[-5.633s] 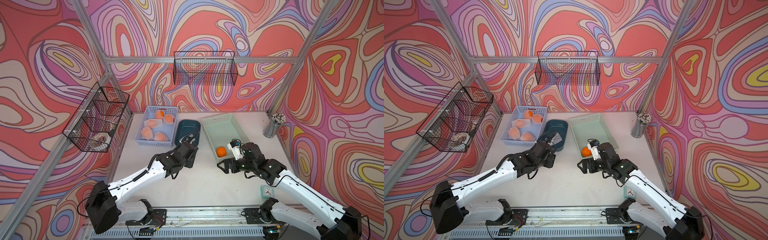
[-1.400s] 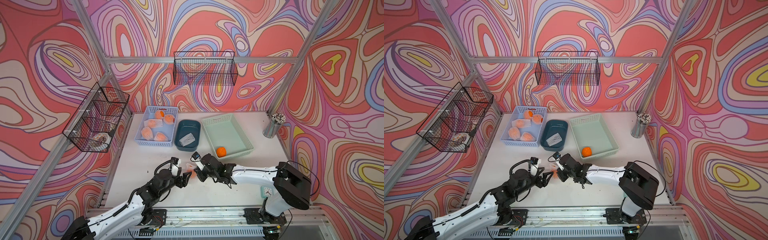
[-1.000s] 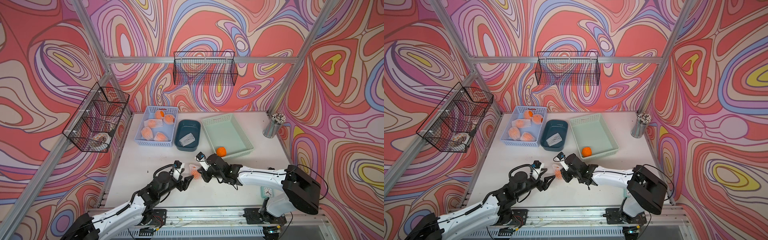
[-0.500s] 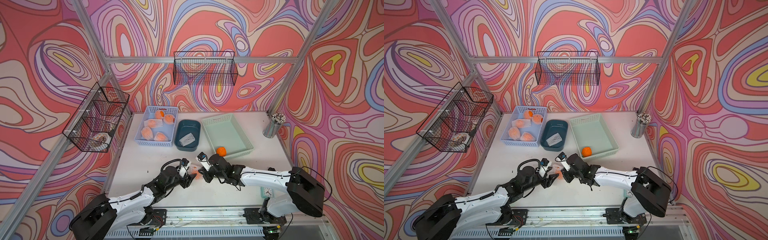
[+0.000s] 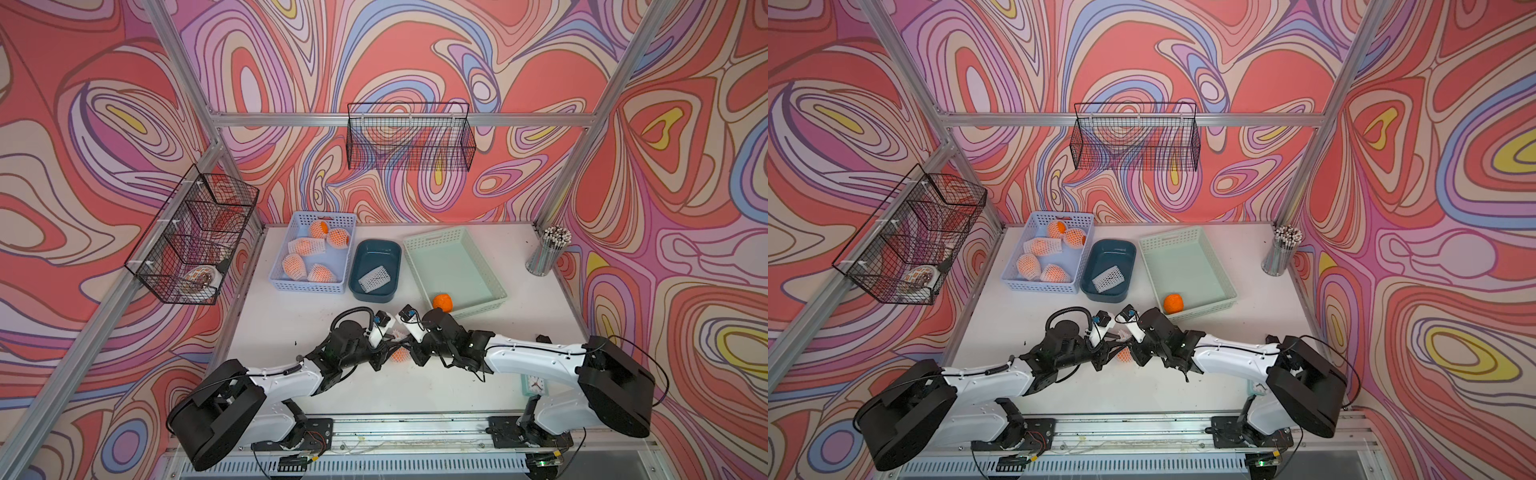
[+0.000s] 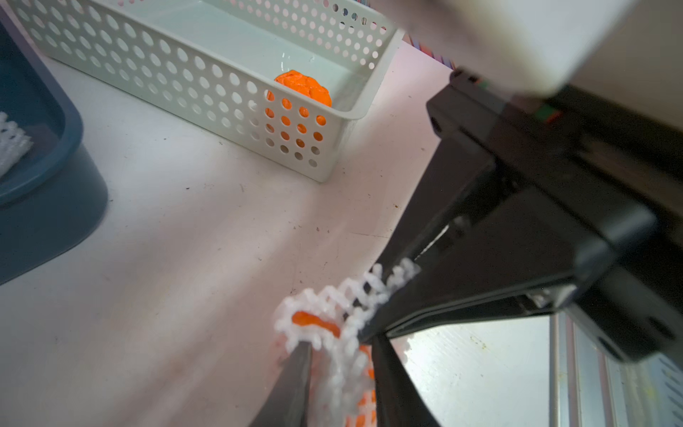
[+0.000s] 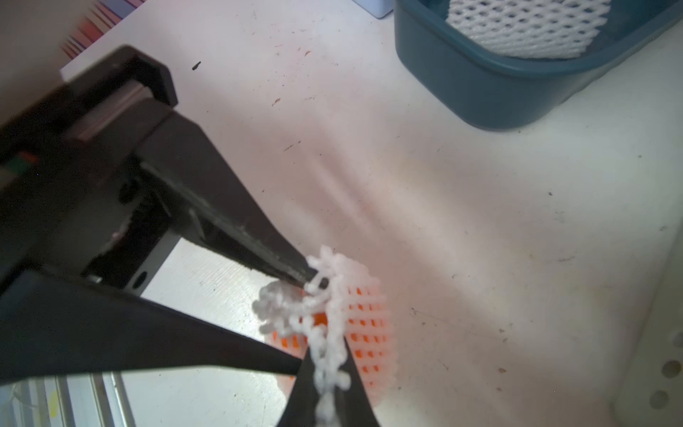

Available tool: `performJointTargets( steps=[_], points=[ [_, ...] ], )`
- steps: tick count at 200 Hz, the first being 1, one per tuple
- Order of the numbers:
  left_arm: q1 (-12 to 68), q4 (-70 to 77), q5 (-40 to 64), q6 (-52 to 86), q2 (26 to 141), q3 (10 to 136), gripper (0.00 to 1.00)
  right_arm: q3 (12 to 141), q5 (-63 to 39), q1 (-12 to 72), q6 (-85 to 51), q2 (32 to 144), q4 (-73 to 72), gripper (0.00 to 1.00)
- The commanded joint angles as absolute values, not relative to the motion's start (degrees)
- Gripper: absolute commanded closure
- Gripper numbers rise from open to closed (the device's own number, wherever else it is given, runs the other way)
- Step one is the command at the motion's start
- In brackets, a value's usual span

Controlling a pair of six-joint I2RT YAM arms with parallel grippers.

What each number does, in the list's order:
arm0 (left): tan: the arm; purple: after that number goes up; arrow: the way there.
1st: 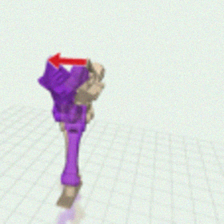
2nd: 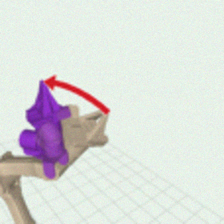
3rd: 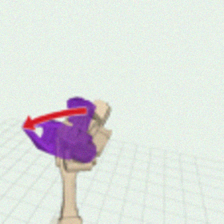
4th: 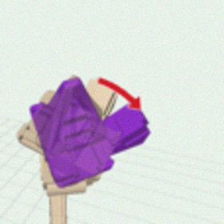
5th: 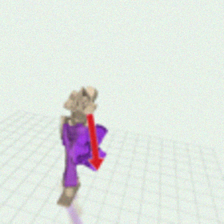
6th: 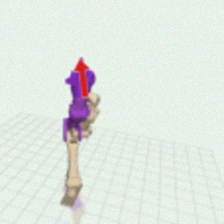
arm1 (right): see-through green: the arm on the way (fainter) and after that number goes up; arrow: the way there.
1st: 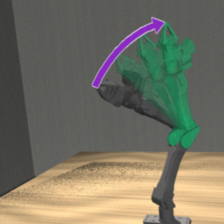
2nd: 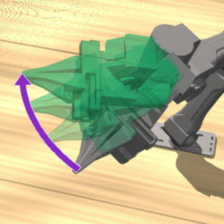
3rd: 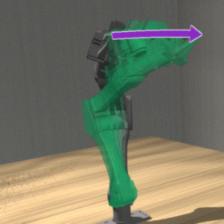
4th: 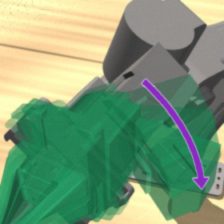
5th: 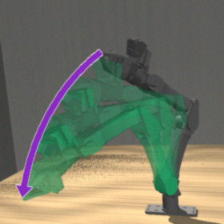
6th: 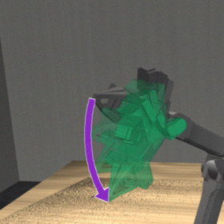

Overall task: Remove foam nets from oranges
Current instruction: Remove the foam net from the orange.

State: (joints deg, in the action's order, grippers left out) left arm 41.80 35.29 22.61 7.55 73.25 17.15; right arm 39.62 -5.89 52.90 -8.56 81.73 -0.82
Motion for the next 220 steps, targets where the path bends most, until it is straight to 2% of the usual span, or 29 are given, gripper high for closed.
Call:
performJointTargets(
  steps=[1, 20, 56, 81, 132, 179, 220],
  points=[
    [41.31, 35.27, 25.66, 6.37, 73.92, 19.25, 0.83, 38.94, -6.8, 52.76, -8.27, 80.35, -1.85, 0.88],
    [41.26, 34.73, 26.22, 6.55, 74.0, 19.69, 0.9, 38.76, -6.83, 52.47, -8.26, 79.76, -1.69, 0.85],
    [41.19, 31.87, 24.52, 6.59, 73.92, 21.09, 0.96, 37.92, -6.43, 51.58, -8.59, 78.43, -1.02, 0.74],
    [41.24, 32.73, 23.53, 7.07, 73.66, 21.24, 0.96, 37.09, -6.42, 51.23, -9.18, 77.65, -0.93, 0.71],
    [41.11, 28.27, 21.91, 7.65, 73.64, 24.71, 0.97, 36.48, -6.3, 50.99, -9.75, 76.23, 0.0, 0.56],
    [40.96, 26.46, 22.21, 7.9, 73.39, 26.09, 0.97, 34.63, -5.03, 50.11, -10.8, 74.62, 0.26, 0.5],
    [40.69, 26.33, 23.39, 8.44, 73.74, 26.38, 0.98, 35.41, -4.88, 48.69, -11.65, 76.56, -0.56, 0.49]
  ],
)
